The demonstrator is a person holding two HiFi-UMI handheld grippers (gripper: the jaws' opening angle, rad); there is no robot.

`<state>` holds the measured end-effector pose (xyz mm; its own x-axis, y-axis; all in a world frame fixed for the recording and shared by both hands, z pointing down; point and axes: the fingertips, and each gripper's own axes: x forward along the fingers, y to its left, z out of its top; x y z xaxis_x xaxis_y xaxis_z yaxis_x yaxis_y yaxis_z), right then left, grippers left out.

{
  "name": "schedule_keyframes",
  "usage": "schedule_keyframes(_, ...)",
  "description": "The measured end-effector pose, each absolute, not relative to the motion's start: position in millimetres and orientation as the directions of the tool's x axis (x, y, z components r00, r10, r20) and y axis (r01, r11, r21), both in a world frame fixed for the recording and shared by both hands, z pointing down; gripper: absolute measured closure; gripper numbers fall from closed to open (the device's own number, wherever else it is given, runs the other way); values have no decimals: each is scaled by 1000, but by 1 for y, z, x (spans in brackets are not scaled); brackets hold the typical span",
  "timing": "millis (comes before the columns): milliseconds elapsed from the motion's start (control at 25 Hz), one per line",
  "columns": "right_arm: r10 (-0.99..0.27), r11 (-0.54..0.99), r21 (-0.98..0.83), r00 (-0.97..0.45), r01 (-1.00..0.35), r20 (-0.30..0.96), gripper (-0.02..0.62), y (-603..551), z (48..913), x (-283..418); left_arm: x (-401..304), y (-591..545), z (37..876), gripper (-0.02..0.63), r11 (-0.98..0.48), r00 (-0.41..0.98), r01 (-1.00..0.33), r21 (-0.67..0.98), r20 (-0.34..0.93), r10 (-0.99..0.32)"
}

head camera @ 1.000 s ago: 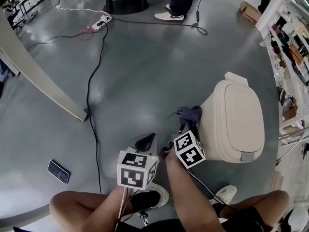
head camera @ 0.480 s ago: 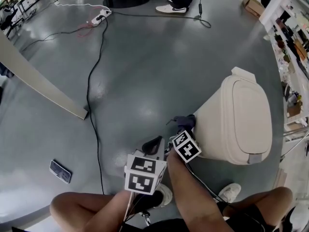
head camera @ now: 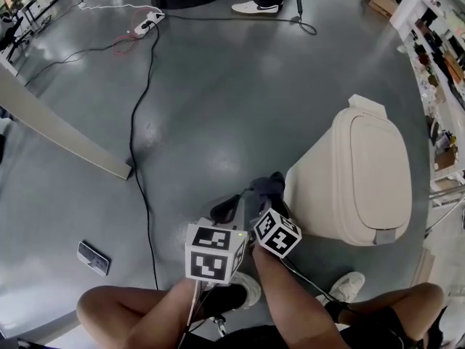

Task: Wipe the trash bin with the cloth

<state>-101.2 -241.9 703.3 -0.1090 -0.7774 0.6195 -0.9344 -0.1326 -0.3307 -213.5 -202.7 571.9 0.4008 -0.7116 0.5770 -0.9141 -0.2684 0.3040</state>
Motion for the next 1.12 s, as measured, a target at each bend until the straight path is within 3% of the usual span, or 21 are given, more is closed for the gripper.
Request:
schedule_keyframes(280, -812, 158, -355, -326, -922, 485, 486, -191, 612, -121, -215, -201, 530, 607, -244, 379, -918, 311, 512, -771)
schedule_keyframes(600, -701, 514, -224, -556, -828, 446, 488, -86, 499, -114, -202, -166, 476, 607, -269, 377, -918, 293, 430, -820)
schedule_keyframes(800, -755, 518, -90, -504, -851, 420, 486, -51, 440, -45, -180, -130, 452, 607, -248, 384, -902, 354, 394, -835)
schedule_keyframes(1120, -899, 371, 28, -352, -928, 261, 486, -57, 339, 65, -112, -86, 353, 607, -388, 446, -884, 263, 220, -868)
